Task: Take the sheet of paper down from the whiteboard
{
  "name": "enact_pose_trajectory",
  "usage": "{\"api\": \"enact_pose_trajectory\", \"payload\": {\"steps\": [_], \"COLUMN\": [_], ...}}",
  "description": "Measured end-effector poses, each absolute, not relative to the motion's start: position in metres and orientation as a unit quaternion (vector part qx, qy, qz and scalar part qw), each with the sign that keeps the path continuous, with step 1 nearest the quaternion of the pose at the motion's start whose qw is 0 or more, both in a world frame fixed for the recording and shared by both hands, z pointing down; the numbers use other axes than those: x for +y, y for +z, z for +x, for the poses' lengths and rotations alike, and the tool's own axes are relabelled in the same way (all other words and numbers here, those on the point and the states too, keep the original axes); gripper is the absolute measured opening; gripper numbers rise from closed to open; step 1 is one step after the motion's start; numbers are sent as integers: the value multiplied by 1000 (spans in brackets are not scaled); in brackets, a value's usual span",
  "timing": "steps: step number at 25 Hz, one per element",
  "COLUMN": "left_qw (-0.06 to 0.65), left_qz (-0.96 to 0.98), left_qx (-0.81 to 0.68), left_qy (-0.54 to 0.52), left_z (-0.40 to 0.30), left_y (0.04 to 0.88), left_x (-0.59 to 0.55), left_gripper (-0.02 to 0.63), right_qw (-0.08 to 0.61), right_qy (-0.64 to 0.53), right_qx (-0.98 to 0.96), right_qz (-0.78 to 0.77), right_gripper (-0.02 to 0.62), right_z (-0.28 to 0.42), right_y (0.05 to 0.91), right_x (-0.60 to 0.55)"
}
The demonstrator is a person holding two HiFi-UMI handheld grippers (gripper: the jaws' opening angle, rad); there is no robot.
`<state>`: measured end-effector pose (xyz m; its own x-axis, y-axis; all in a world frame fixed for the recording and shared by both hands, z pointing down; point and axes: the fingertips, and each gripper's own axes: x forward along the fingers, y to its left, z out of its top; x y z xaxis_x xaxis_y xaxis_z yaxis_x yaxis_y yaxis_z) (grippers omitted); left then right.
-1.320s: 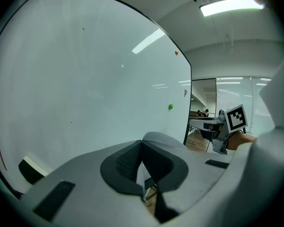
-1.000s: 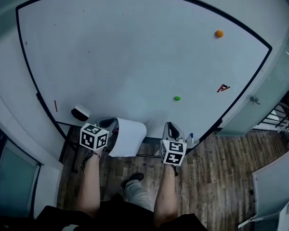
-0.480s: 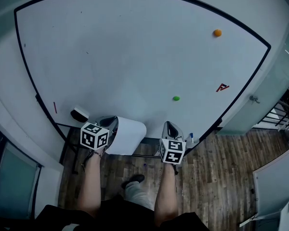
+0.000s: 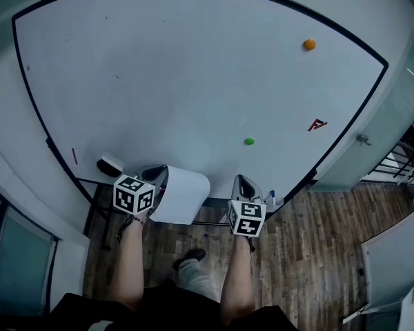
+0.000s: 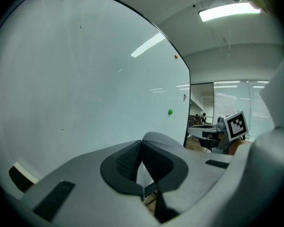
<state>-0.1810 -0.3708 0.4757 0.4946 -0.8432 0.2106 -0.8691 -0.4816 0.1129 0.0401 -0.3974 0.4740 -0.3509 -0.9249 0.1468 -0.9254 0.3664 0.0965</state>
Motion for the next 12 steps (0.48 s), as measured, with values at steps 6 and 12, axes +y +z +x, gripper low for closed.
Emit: {"api": "enact_pose_trajectory", "payload": {"steps": [6, 12], "left_qw": [98, 92], "left_qz": [858, 861], "left_qx": [-501, -497], "left_qy": [65, 59], "left_z": [-186, -185], "left_y": [473, 468], "left_x": [-374, -377], "left_gripper": [21, 21], "right_qw": [93, 84], "right_qy": [-1, 0], "right_qx": [-824, -827], "right_qz": [559, 556], "right_gripper": [23, 23], "right_z": [38, 36], "right_y": [476, 475], "right_x": [-399, -404]}}
